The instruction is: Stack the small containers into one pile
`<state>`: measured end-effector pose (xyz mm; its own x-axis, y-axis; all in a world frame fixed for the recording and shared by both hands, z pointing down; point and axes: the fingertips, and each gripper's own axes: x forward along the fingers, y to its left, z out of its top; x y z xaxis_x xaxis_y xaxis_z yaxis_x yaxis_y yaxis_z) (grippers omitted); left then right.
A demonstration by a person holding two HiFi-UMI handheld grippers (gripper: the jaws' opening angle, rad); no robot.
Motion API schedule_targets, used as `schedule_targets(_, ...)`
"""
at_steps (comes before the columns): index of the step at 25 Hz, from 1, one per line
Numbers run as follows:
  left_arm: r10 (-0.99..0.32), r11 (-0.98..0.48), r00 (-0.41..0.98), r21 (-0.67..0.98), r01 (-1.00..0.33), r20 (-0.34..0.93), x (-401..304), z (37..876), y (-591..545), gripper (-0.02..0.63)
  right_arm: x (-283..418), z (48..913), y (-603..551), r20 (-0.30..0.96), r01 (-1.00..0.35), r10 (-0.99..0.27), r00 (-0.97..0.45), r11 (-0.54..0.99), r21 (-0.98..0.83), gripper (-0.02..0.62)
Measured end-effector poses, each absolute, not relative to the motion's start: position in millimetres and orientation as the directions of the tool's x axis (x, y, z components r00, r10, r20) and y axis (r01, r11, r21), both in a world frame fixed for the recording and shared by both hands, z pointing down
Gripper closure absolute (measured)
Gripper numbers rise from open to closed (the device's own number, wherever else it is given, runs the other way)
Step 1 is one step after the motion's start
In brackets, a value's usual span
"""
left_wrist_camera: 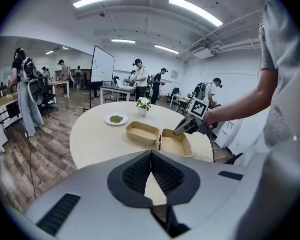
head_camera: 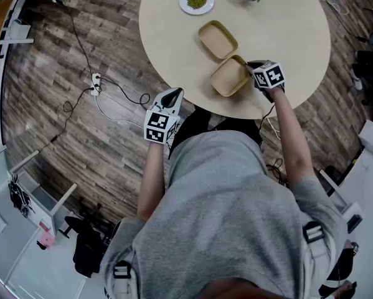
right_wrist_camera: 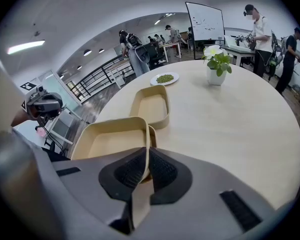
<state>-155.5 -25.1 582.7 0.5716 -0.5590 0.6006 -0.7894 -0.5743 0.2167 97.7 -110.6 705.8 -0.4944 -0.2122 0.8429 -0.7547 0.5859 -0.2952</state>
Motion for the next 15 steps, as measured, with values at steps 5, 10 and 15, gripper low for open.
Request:
schedule_targets(5,-0.555,-0.578,0.571,0.212,-0.788,0.605,-152,582,-25,0.588,103,709,-109,0.841,-0.762,-0.217,-0.495,0.574,-0.300,0.572)
schedule_targets(10,-0.547,-0.585,0.573,0.210,-0.783,0.610,-148,583,-23,0.588,106,709,-108,0.837,-0.771,-0.235,-0.493,0.564,-0.296,0.571)
schedule_targets(15,-0.540,-0.594,0.581,0.214,-0.776,0.609,-142,584,-24,0.588,106,712,-109,0.837,-0.775,-0.247,-0.488,0.564,-0.286,0.569)
